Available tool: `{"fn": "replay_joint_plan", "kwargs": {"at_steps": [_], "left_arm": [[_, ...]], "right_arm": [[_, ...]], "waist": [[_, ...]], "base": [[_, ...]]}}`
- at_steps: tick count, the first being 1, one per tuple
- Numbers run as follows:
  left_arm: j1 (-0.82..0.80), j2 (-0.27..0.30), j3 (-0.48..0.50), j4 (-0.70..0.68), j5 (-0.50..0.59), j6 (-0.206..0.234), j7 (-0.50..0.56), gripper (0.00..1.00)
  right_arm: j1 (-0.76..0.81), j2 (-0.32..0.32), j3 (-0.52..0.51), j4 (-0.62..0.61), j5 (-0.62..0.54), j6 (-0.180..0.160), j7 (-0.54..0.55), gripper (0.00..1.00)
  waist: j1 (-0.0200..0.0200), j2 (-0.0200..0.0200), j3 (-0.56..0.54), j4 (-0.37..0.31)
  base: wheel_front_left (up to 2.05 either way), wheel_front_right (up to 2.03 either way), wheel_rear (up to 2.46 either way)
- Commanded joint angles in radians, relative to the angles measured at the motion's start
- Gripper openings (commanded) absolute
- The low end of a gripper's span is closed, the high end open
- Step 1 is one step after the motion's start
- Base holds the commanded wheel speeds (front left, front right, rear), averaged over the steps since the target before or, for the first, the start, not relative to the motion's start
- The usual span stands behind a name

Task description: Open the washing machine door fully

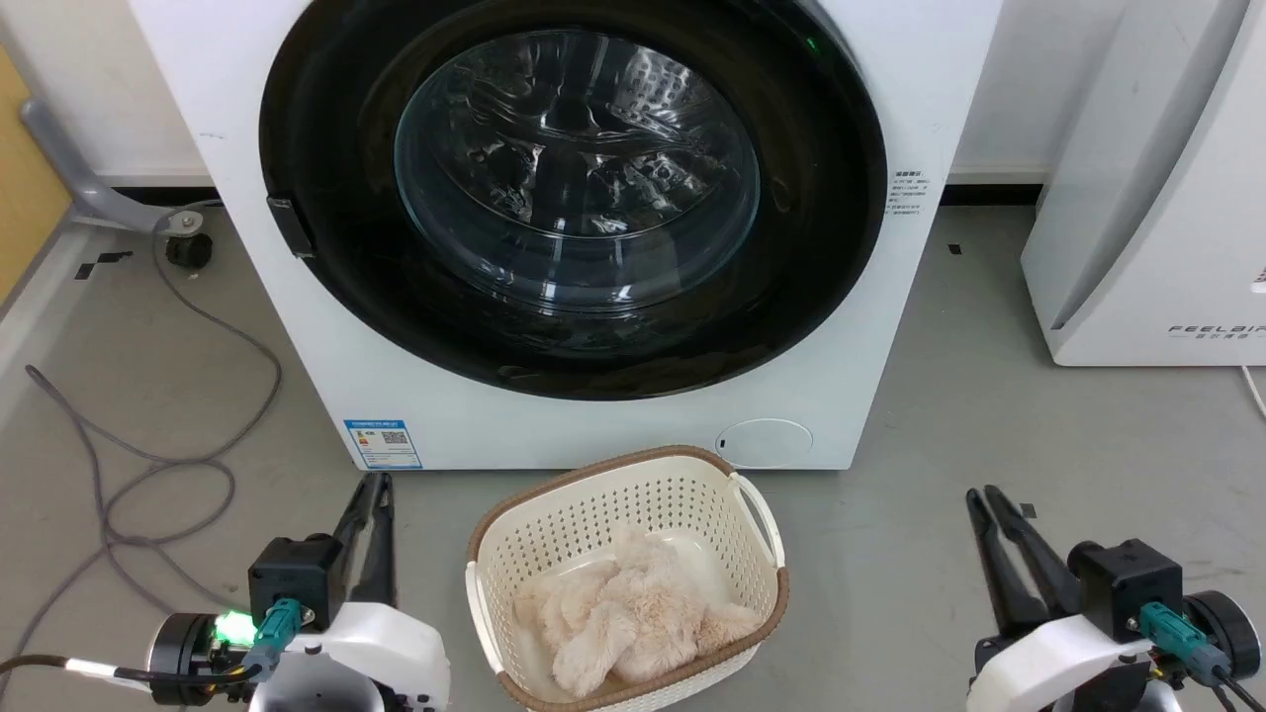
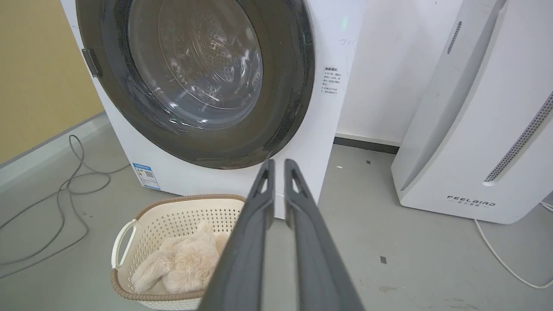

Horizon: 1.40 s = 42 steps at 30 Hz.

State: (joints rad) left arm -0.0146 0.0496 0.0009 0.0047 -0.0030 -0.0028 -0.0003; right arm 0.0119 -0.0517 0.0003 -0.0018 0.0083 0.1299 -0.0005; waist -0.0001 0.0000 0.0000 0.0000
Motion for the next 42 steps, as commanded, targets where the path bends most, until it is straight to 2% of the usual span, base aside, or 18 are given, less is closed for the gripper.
{"fn": "replay_joint_plan", "kwargs": {"at_steps": [1, 22, 23, 24, 27, 42], "left_arm": [[0.0, 0.0, 0.001, 0.0, 0.0, 0.0, 0.0, 1.0], [0.001, 0.0, -0.015, -0.007, -0.021, 0.032, -0.042, 1.0], [0.002, 0.0, -0.016, -0.008, -0.022, 0.033, -0.044, 1.0], [0.002, 0.0, -0.017, -0.008, -0.024, 0.035, -0.046, 1.0], [0.003, 0.0, -0.018, -0.009, -0.026, 0.038, -0.051, 1.0], [0.007, 0.0, -0.029, -0.015, -0.042, 0.06, -0.082, 1.0]], "right_arm": [[0.0, 0.0, 0.0, 0.0, 0.0, 0.0, 0.0, 1.0], [-0.008, 0.0, -0.033, -0.02, 0.128, 0.0, -0.042, 1.0], [-0.008, 0.0, -0.033, -0.018, 0.143, 0.0, -0.044, 0.45], [-0.008, 0.0, -0.033, -0.016, 0.164, 0.0, -0.046, 0.0], [-0.008, 0.0, -0.032, -0.012, 0.208, 0.0, -0.05, 0.0], [-0.011, 0.0, -0.015, -0.006, 0.632, 0.0, -0.069, 0.0]], "waist": [[0.0001, 0.0, 0.0, 0.0], [0.0001, 0.0, 0.003, -0.001], [0.0001, 0.0, 0.003, -0.001], [0.0001, 0.0, 0.002, -0.001], [0.0001, 0.0, 0.002, -0.001], [0.0001, 0.0, 0.003, -0.002]], "base": [[0.0, 0.0, 0.0], [0.0, 0.0, 0.0], [0.0, 0.0, 0.0], [0.0, 0.0, 0.0], [0.0, 0.0, 0.0], [0.0, 0.0, 0.0]]}}
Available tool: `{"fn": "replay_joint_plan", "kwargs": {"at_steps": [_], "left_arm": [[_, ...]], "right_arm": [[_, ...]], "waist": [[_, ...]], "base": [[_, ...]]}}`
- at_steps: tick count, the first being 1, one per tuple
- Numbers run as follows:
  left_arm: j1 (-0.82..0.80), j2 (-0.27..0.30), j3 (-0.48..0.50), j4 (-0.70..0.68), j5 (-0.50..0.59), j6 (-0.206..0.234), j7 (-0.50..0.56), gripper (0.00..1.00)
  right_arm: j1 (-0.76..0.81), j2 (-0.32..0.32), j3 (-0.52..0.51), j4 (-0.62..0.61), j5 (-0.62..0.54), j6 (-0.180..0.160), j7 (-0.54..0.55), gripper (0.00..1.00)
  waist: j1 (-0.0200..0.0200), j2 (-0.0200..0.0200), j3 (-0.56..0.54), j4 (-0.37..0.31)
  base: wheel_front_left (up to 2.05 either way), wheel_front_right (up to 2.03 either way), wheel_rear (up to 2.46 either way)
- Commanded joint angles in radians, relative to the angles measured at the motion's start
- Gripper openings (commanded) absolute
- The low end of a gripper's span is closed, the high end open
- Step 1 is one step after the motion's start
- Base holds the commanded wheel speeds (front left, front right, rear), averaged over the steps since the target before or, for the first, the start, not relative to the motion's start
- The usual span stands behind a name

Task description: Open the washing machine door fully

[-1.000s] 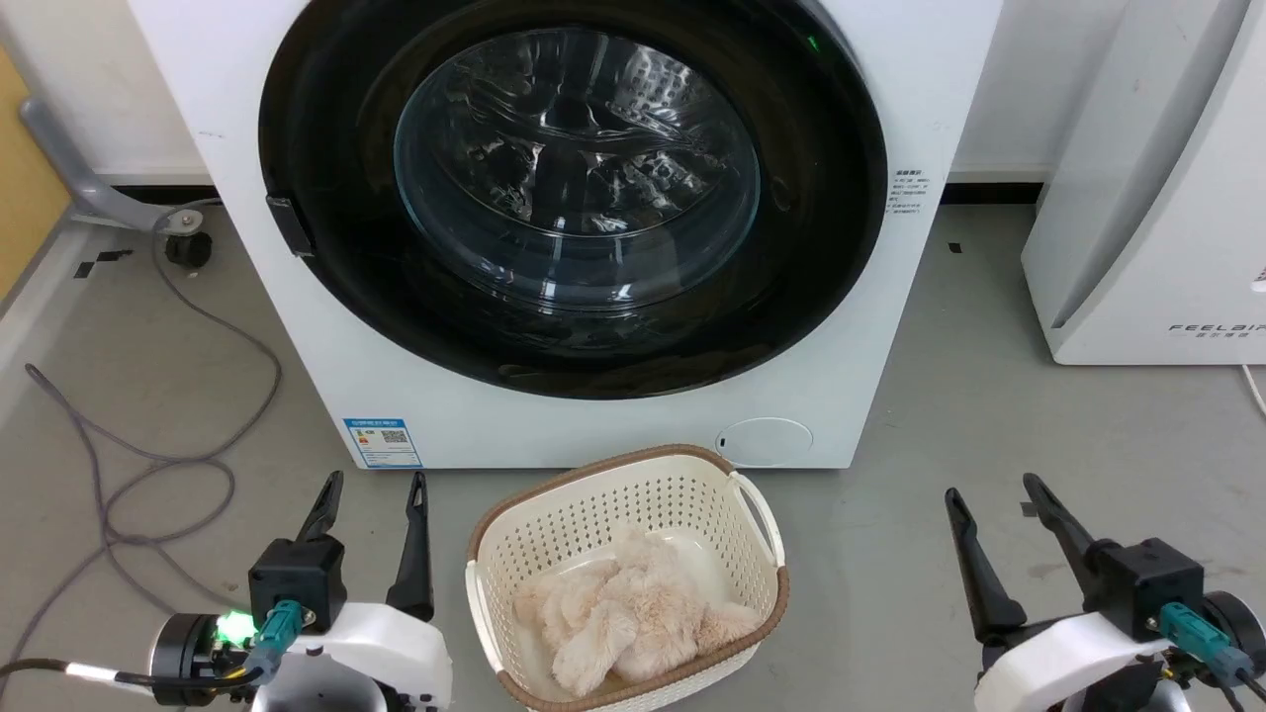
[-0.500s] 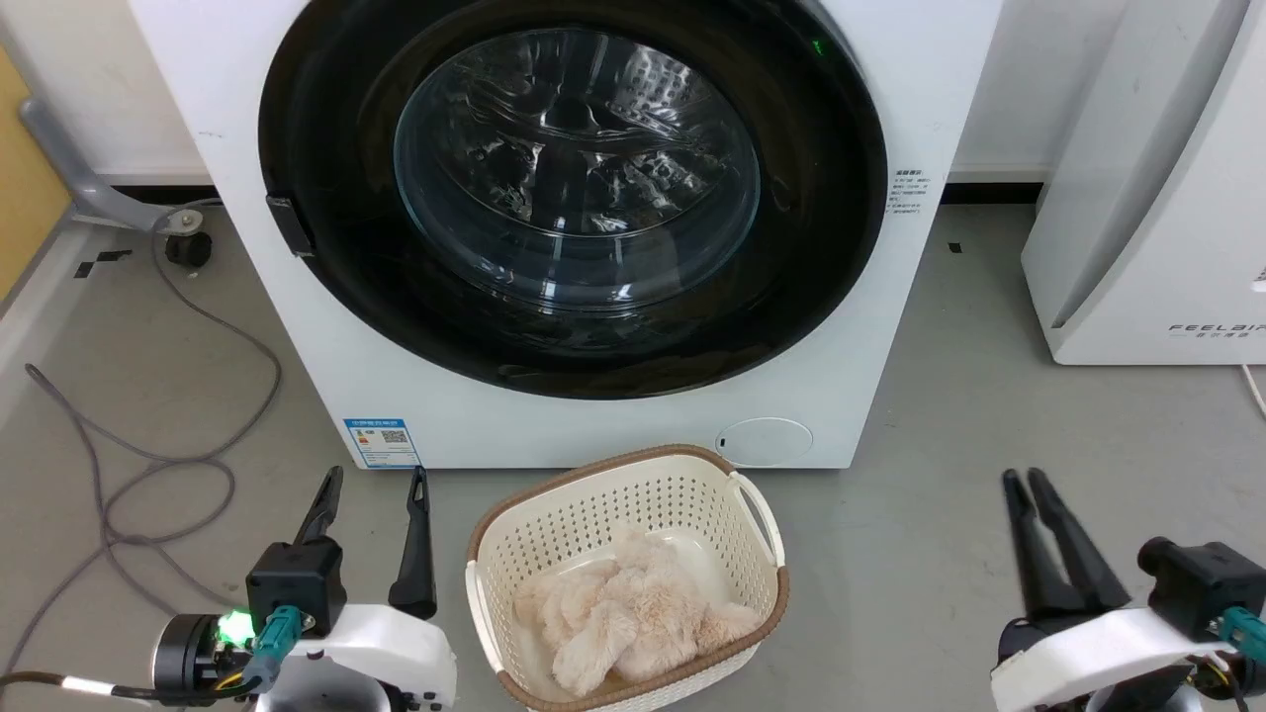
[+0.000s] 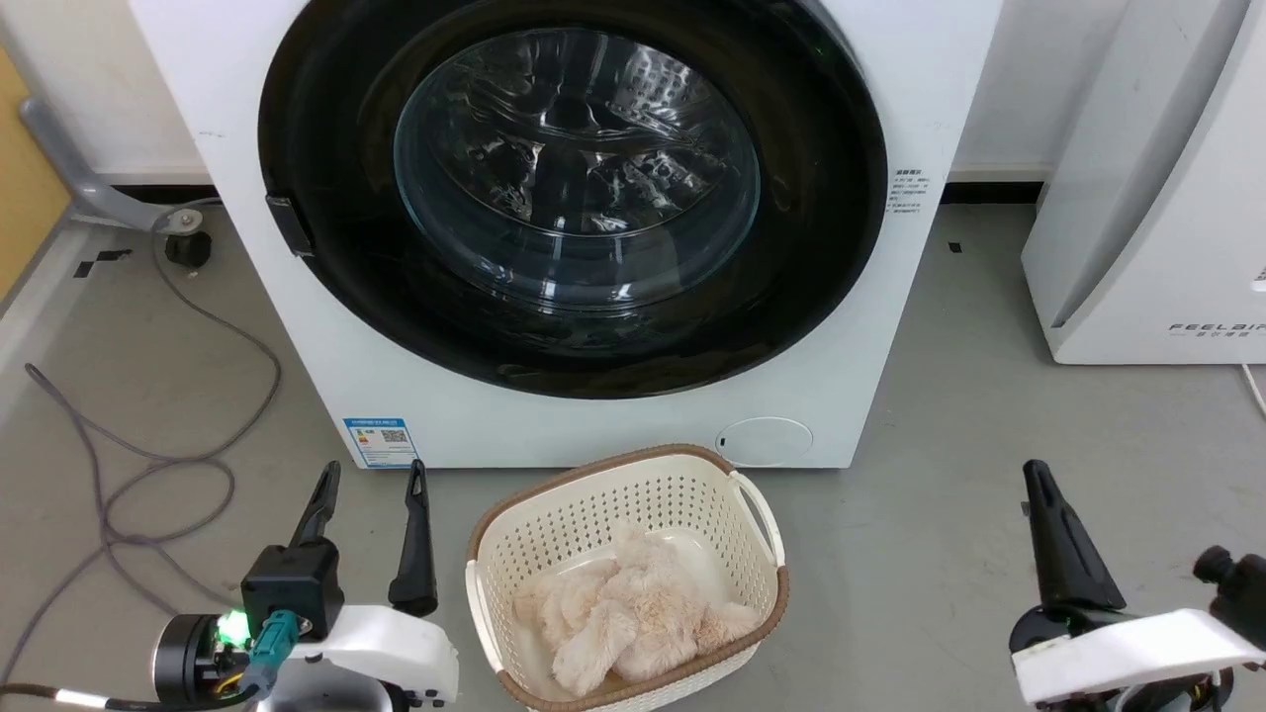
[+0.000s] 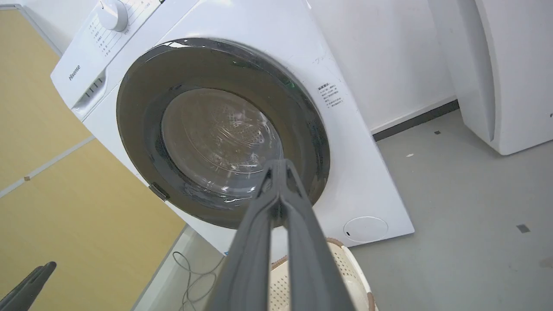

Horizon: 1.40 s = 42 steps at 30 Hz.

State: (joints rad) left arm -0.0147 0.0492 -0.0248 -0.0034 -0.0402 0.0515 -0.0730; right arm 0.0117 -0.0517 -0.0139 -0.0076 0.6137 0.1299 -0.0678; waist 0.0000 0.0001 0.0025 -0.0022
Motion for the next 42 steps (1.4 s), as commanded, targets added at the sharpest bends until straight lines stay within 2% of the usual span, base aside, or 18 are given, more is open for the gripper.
{"fn": "replay_joint_plan", "kwargs": {"at_steps": [1, 8, 22, 33, 42], "left_arm": [[0.007, 0.001, -0.004, -0.007, -0.006, 0.007, -0.011, 1.0], [0.006, 0.001, -0.01, -0.011, -0.013, 0.017, -0.026, 1.0], [-0.025, 0.001, -0.026, -0.025, -0.025, 0.034, -0.055, 1.0], [-0.079, 0.001, -0.032, -0.038, -0.03, 0.044, -0.078, 1.0], [-0.129, 0.001, -0.032, -0.054, -0.033, 0.045, -0.097, 1.0]], "right_arm": [[-0.011, 0.0, -0.004, 0.002, 0.055, 0.0, 0.002, 0.0], [-0.03, 0.001, -0.045, 0.044, 0.229, 0.0, 0.031, 0.0], [-0.184, -0.01, -0.147, 0.159, 0.396, 0.0, 0.077, 0.0], [-0.361, -0.057, -0.229, 0.25, 0.518, 0.0, 0.101, 0.0], [-0.546, -0.127, -0.256, 0.368, 0.608, 0.001, 0.105, 0.0]], "waist": [[0.0, -0.0001, 0.001, 0.0], [0.0, -0.0001, 0.007, 0.003], [0.0, -0.0001, 0.064, 0.024], [0.0, -0.0001, 0.142, 0.049], [0.0, -0.0001, 0.219, 0.075]], "base": [[0.0, 0.0, 0.0], [0.0, 0.0, 0.0], [0.0, 0.0, 0.0], [0.0, 0.0, 0.0], [0.0, 0.0, 0.0]]}}
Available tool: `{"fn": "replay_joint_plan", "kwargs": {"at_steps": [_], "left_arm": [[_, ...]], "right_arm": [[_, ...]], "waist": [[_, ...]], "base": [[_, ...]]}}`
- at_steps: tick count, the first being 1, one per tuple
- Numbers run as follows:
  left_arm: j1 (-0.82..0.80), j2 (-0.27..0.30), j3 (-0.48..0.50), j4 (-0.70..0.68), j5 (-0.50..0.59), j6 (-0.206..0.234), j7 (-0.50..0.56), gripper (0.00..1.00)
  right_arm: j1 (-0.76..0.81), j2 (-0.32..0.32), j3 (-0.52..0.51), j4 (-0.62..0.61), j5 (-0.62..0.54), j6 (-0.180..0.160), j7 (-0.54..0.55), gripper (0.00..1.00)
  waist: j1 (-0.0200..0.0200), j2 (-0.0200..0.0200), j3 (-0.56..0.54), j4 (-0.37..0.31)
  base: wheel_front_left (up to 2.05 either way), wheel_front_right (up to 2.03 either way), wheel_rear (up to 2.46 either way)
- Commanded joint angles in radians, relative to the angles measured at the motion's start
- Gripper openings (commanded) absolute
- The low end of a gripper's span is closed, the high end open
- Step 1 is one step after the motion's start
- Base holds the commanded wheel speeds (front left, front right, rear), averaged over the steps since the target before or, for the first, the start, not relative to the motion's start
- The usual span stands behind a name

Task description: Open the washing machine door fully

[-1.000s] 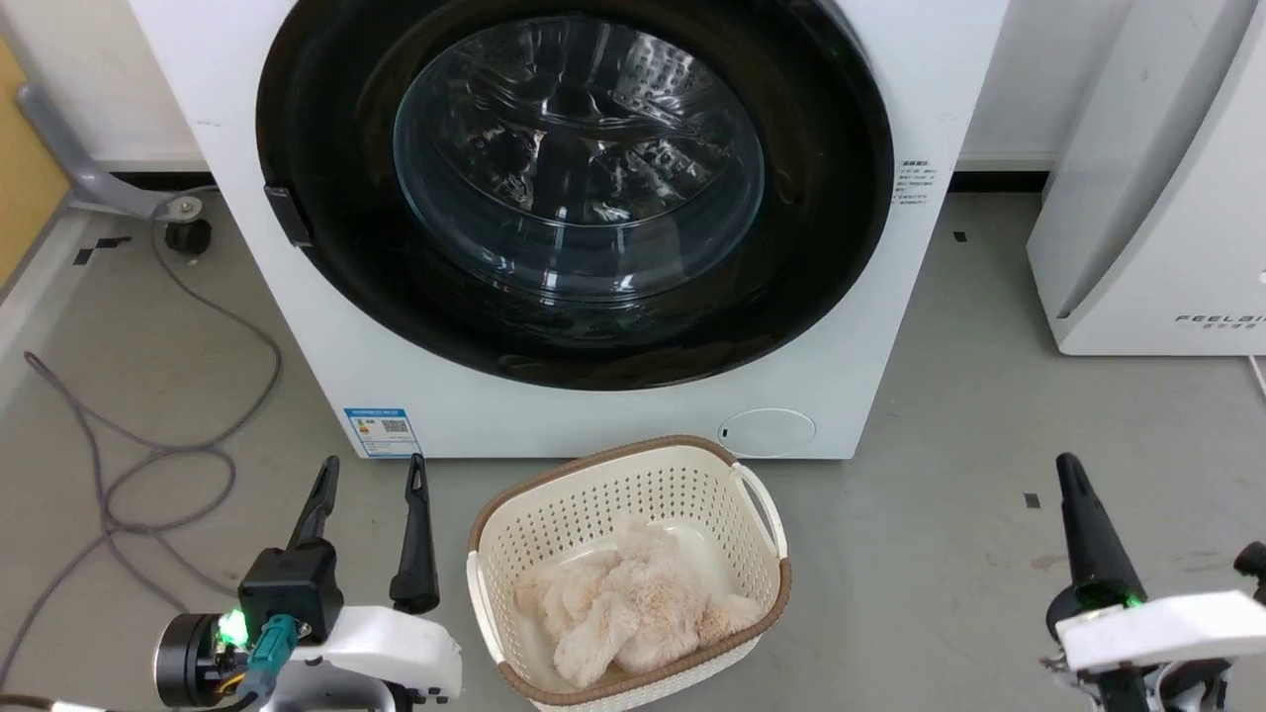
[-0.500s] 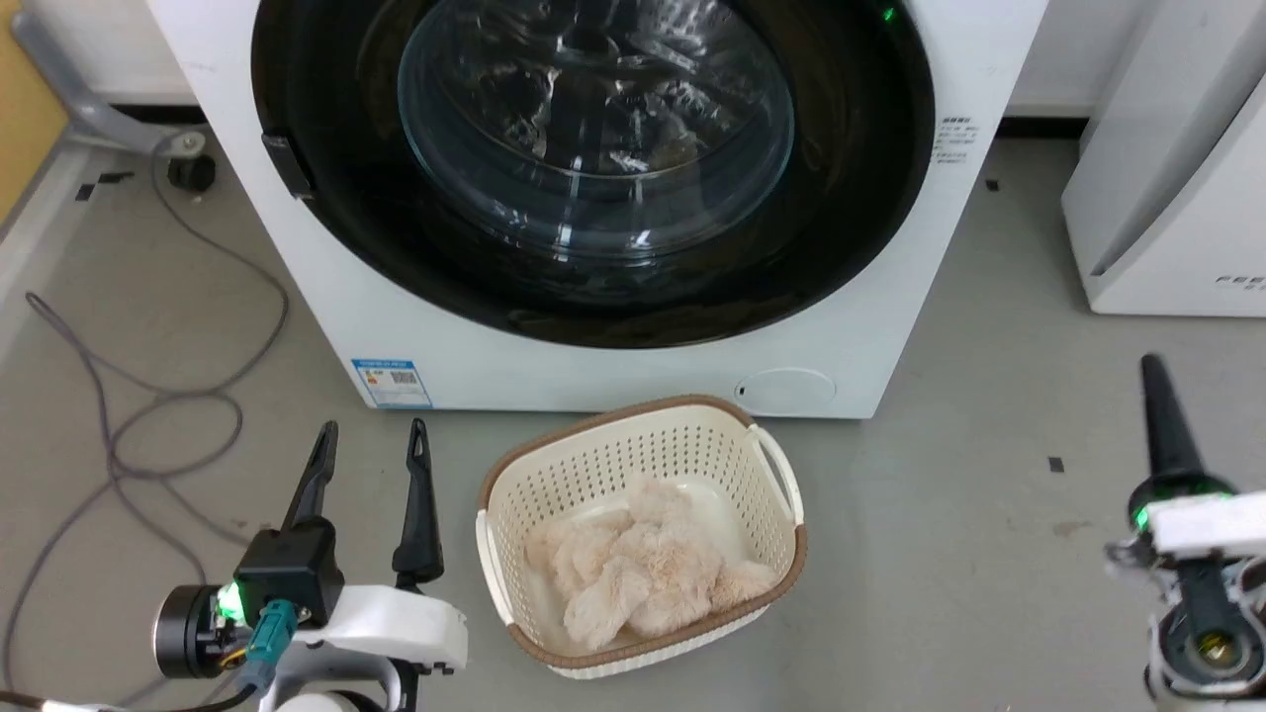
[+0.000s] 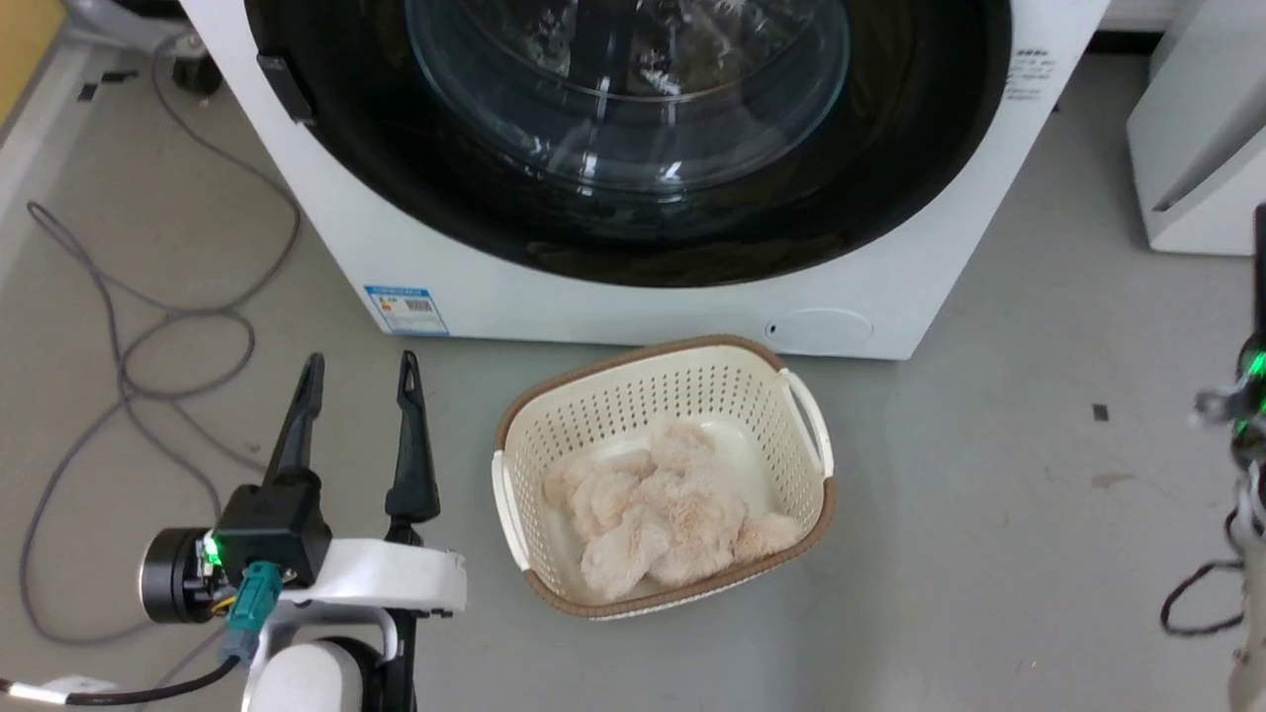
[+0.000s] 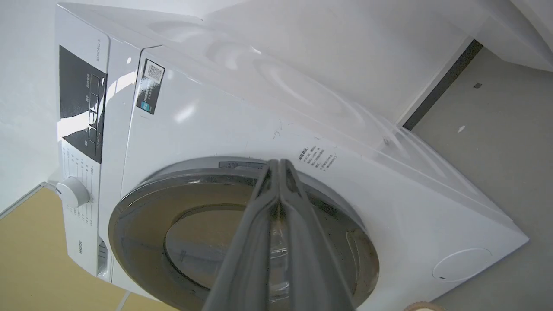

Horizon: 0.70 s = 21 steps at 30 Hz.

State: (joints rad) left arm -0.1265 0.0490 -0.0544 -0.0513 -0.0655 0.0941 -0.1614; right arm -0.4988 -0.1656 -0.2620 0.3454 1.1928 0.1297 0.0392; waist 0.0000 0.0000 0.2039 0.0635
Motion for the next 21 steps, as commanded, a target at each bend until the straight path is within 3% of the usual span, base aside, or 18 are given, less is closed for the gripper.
{"fn": "replay_joint_plan", "kwargs": {"at_steps": [1, 21], "left_arm": [[-0.024, 0.001, -0.002, -0.008, -0.007, 0.002, -0.011, 1.0], [-0.099, 0.001, -0.026, -0.031, -0.031, 0.035, -0.052, 1.0]], "right_arm": [[-0.058, -0.022, -0.009, 0.029, 0.038, 0.001, -0.003, 0.0], [-0.456, -0.137, 0.078, 0.295, 0.16, 0.001, 0.053, 0.0]], "waist": [[0.0, 0.0, 0.028, 0.012], [0.0, 0.0, 0.177, 0.076]], "base": [[0.0, 0.0, 0.0], [0.0, 0.0, 0.0]]}}
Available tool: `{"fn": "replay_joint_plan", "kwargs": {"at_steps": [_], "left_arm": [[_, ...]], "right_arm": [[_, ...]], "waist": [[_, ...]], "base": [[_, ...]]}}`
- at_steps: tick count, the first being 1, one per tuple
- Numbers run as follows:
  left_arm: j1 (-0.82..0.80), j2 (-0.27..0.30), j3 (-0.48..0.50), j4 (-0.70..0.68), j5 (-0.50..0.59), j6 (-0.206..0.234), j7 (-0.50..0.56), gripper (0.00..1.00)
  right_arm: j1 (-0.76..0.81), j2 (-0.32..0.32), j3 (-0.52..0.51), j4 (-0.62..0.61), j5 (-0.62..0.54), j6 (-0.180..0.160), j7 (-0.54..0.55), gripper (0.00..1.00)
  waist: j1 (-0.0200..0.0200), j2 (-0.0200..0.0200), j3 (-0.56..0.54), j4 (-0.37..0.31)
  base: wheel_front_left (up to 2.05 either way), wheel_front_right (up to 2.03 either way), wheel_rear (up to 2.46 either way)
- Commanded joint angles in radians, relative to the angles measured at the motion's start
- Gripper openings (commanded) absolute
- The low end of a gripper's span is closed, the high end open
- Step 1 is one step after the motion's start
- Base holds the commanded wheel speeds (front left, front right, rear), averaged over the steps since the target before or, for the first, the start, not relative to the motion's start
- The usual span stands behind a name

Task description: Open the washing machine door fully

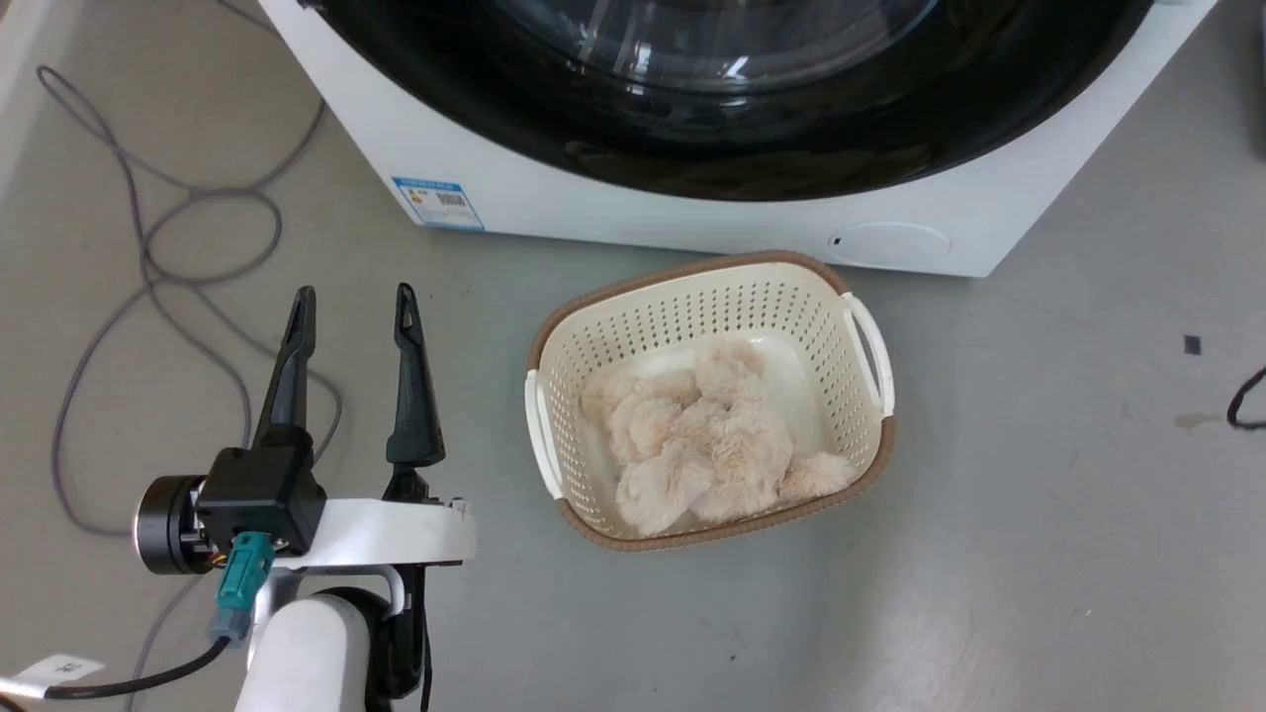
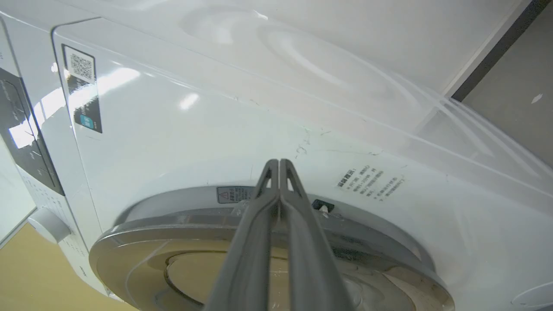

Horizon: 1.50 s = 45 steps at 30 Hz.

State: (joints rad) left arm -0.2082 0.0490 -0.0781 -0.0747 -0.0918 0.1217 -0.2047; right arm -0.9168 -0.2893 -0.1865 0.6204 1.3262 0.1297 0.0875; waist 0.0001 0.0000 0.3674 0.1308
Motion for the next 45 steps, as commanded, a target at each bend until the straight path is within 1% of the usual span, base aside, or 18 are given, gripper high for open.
{"fn": "replay_joint_plan", "kwargs": {"at_steps": [1, 11, 17, 22, 24, 29, 45], "left_arm": [[-0.017, 0.001, -0.002, -0.008, -0.005, 0.007, -0.009, 1.0], [-0.048, 0.001, -0.023, -0.012, -0.028, 0.032, -0.03, 1.0], [-0.066, 0.001, -0.034, -0.013, -0.041, 0.044, -0.043, 1.0], [-0.073, 0.001, -0.035, -0.015, -0.047, 0.049, -0.053, 1.0], [-0.076, 0.001, -0.036, -0.015, -0.049, 0.051, -0.057, 1.0], [-0.072, 0.001, -0.031, -0.006, -0.049, 0.048, -0.057, 1.0], [-0.024, 0.001, -0.002, 0.014, -0.024, 0.027, -0.057, 1.0]], "right_arm": [[-0.038, -0.014, 0.003, 0.02, 0.027, 0.001, 0.004, 0.0], [-0.164, -0.028, 0.064, 0.106, 0.085, 0.001, 0.043, 0.0], [-0.197, -0.033, 0.11, 0.139, 0.131, 0.001, 0.108, 0.0], [-0.233, -0.043, 0.134, 0.176, 0.176, 0.001, 0.138, 0.0], [-0.249, -0.045, 0.148, 0.184, 0.198, 0.001, 0.169, 0.0], [-0.219, -0.047, 0.169, 0.166, 0.207, 0.001, 0.234, 0.0], [-0.047, -0.025, 0.223, 0.078, 0.221, 0.001, 0.339, 0.0]], "waist": [[-0.0001, 0.0, 0.013, 0.009], [-0.0001, 0.0, 0.071, 0.035], [-0.0001, 0.0, 0.093, 0.052], [-0.0001, 0.0, 0.108, 0.06], [-0.0001, 0.0, 0.114, 0.062], [-0.0001, 0.0, 0.097, 0.057], [-0.0001, 0.0, 0.0, -0.006]], "base": [[0.0, 0.0, 0.0], [0.0, 0.0, 0.0], [0.0, 0.0, 0.0], [0.0, 0.0, 0.0], [0.0, 0.0, 0.0], [0.0, 0.0, 0.0], [0.0, 0.0, 0.0]]}}
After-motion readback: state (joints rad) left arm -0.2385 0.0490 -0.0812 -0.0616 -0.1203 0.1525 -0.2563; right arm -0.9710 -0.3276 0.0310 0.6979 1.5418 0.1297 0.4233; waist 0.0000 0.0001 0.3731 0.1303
